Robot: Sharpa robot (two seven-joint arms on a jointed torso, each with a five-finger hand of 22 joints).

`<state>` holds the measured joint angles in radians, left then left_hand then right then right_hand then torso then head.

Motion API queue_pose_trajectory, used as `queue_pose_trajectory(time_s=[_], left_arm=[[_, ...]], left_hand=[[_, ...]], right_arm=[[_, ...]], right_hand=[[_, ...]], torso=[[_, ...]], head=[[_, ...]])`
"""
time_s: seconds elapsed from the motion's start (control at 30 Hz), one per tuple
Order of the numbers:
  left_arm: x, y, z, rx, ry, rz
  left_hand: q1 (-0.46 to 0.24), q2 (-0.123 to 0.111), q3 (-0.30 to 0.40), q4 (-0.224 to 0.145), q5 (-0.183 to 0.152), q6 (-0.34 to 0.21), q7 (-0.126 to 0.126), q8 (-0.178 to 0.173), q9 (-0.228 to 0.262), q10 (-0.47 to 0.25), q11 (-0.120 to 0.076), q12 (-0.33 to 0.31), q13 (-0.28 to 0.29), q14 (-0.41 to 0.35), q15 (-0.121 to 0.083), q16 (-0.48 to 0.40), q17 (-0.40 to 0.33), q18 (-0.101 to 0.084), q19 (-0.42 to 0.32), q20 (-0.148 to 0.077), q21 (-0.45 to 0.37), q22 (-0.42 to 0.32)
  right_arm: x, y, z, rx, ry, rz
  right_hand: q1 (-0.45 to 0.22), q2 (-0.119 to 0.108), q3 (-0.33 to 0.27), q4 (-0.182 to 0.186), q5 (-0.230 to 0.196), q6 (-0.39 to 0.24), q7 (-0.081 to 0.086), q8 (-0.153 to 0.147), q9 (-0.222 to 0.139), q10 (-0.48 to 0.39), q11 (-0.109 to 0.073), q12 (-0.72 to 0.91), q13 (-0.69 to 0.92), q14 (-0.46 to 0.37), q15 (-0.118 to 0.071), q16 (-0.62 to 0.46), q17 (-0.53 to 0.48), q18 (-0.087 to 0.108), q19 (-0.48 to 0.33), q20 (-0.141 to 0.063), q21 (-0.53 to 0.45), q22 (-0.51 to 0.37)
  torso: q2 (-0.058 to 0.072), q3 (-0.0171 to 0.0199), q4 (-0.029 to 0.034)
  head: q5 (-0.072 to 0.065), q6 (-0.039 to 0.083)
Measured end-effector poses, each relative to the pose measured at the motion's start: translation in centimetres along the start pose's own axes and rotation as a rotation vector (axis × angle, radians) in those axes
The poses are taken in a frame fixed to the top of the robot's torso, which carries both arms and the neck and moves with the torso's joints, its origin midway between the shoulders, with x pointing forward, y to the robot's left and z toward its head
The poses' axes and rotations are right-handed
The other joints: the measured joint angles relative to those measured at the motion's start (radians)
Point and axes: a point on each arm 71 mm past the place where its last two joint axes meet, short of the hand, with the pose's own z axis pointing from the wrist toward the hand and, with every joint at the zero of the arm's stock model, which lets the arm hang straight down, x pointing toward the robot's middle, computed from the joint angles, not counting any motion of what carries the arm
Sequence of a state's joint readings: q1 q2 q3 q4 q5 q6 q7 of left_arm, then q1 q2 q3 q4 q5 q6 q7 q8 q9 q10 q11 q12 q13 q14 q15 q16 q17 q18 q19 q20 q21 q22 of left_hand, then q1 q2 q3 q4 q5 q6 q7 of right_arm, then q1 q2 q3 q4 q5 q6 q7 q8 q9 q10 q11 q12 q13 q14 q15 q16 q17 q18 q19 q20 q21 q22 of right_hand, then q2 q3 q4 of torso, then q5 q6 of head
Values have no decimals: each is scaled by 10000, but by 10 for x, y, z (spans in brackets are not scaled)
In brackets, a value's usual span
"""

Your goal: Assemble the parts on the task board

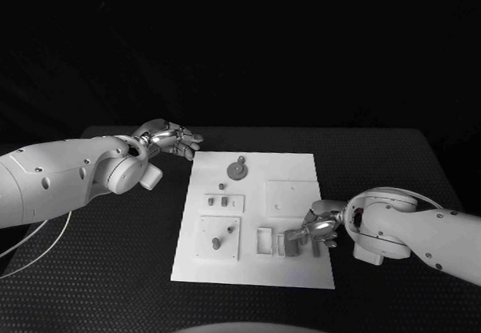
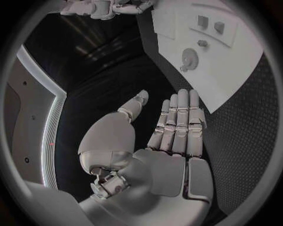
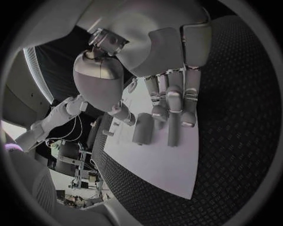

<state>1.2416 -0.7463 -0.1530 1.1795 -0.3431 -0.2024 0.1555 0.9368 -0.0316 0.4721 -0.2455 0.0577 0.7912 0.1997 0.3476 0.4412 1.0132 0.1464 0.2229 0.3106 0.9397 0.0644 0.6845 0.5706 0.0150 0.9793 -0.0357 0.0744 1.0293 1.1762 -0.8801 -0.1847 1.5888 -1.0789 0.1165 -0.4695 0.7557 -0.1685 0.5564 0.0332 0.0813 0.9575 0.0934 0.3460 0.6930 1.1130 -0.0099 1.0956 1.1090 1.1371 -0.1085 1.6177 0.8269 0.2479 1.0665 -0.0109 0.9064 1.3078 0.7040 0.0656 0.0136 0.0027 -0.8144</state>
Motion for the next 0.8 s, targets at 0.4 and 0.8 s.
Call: queue_pose_trajectory(time_s=[0.4, 0.8], left_arm=[[0, 0, -1, 2, 20, -9], [-1, 1, -1, -8, 5, -10]], left_hand=[[0, 0, 0, 0, 0, 0, 0, 0, 1, 0, 0, 0, -1, 0, 0, 0, 3, 0, 0, 0, 0, -9], [0, 0, 0, 0, 0, 0, 0, 0, -9, 0, 0, 0, -2, 0, 0, 0, 6, 0, 0, 0, 0, -8]], right_arm=[[7, 8, 6, -89, 150, -308], [12, 13, 9, -211, 68, -426]], right_hand=[[1, 0, 43, -43, 0, 35, -37, 22, 46, -12, -48, 19, 29, 72, -71, 0, 0, 73, 1, 2, 40, -1], [-14, 889, -100, -1596, -10, 195, -35, -17, 43, 7, -66, 78, 67, 154, -90, -34, 216, 77, -36, -33, 155, -2]], torso=[[6, -13, -7], [6, 0, -11]], head=[[28, -100], [106, -193]])
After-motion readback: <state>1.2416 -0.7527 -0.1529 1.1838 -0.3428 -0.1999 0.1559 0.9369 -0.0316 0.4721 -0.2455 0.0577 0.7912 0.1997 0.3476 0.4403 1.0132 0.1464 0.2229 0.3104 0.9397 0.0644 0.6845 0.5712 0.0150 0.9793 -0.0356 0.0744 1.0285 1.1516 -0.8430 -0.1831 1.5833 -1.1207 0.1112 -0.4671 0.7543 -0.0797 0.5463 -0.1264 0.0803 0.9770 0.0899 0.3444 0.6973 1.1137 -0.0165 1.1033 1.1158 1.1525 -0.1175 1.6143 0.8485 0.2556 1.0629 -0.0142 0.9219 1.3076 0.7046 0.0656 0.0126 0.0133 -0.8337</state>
